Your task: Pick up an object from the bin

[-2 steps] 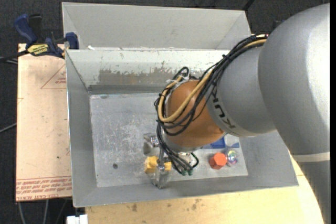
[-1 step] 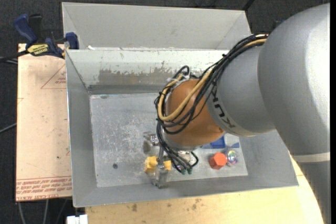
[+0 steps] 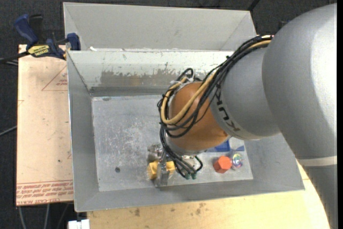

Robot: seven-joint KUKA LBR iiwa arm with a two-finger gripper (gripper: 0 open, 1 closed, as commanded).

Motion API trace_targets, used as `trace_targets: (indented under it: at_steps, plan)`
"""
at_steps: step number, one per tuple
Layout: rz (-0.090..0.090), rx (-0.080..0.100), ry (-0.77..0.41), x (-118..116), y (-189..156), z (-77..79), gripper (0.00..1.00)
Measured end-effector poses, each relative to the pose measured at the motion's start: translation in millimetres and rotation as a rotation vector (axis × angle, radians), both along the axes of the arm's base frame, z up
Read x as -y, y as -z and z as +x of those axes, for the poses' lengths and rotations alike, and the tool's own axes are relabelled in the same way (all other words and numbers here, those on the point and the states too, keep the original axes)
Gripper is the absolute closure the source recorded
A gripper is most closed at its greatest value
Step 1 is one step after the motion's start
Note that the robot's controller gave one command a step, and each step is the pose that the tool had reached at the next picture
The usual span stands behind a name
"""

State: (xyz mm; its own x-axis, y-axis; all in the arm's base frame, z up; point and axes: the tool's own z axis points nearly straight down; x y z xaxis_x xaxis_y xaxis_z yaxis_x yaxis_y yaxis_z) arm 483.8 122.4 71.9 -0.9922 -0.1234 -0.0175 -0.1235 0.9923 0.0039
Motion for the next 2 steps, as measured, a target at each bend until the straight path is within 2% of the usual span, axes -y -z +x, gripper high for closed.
trace_targets:
  at_steps: [1,2]
  plan:
    - [-0.004,-0.011,0.001,-0.7,-59.4,1.3,1.0]
    - [-0.004,-0.012,0.003,-1.1,-89.8,2.6,1.0]
